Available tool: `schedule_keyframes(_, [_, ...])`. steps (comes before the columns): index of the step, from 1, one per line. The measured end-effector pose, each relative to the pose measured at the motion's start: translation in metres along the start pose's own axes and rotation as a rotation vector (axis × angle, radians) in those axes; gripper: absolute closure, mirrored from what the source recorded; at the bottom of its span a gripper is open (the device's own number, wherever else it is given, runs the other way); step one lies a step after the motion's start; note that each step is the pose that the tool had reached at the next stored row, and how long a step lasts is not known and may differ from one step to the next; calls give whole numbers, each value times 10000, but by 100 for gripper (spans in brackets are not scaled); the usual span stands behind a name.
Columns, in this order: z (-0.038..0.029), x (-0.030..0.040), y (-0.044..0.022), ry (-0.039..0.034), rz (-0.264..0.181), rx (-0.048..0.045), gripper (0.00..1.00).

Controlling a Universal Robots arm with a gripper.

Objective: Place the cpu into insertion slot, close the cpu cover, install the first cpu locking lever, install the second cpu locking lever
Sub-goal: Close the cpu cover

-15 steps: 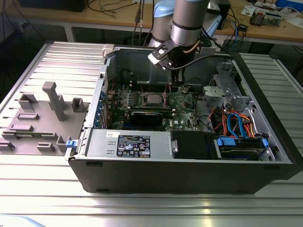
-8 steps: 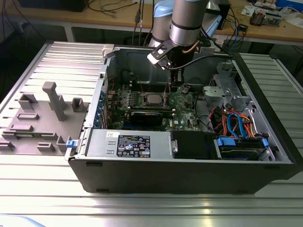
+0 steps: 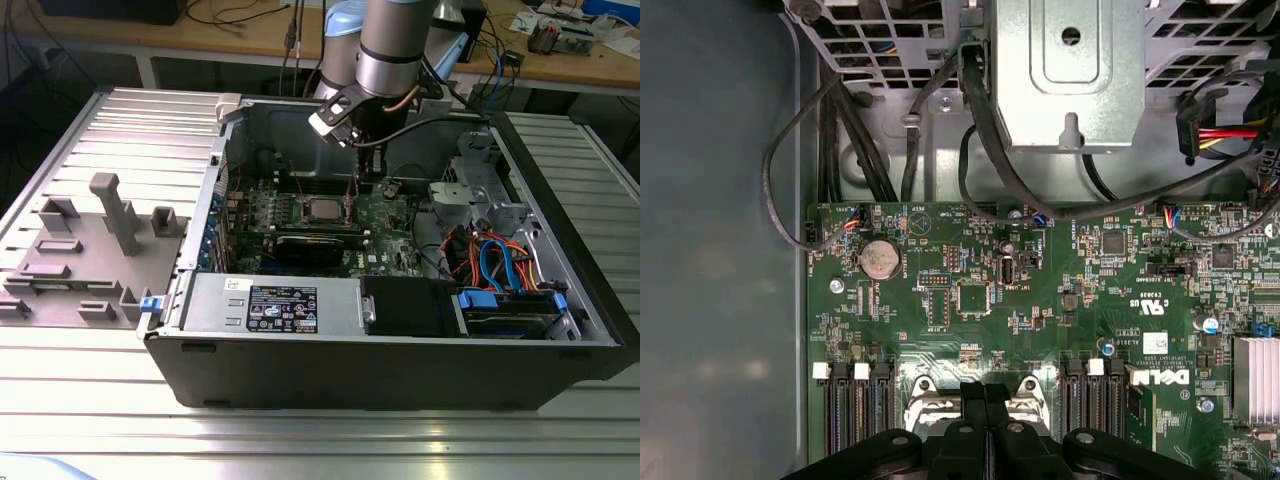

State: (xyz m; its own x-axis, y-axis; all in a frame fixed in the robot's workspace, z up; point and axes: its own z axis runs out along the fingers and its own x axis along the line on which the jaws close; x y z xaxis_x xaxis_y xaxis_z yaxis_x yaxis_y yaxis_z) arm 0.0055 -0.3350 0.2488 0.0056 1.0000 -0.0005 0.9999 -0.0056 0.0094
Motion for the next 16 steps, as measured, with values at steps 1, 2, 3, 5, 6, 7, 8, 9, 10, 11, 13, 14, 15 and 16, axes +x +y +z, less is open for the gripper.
schedule_keyframes(1, [0,0,-12,0,0,-1,89])
schedule_keyframes(2, [0,0,-22,0,-1,0,89])
schedule_keyframes(3, [0,0,-28,0,0,0,89])
schedule_keyframes(5, [0,0,-30,-1,-2,0,89])
schedule_keyframes(6, [0,0,-31,0,-2,0,89])
schedule_keyframes(7, [0,0,-32,0,0,-1,89])
schedule_keyframes(8, [0,0,-32,0,0,0,89])
schedule_keyframes(9, [0,0,-32,0,-1,-1,89])
schedule_keyframes(10, [0,0,-38,0,2,0,89])
schedule_keyframes(11, [0,0,-55,0,0,-1,89])
schedule_keyframes(13, [-1,0,-92,0,0,0,89])
schedule_keyframes(14, [-1,0,-101,0,0,-1,89])
schedule_keyframes(15, [-1,0,-106,1,0,0,89])
schedule_keyframes(16, [-1,0,-106,0,0,-1,89])
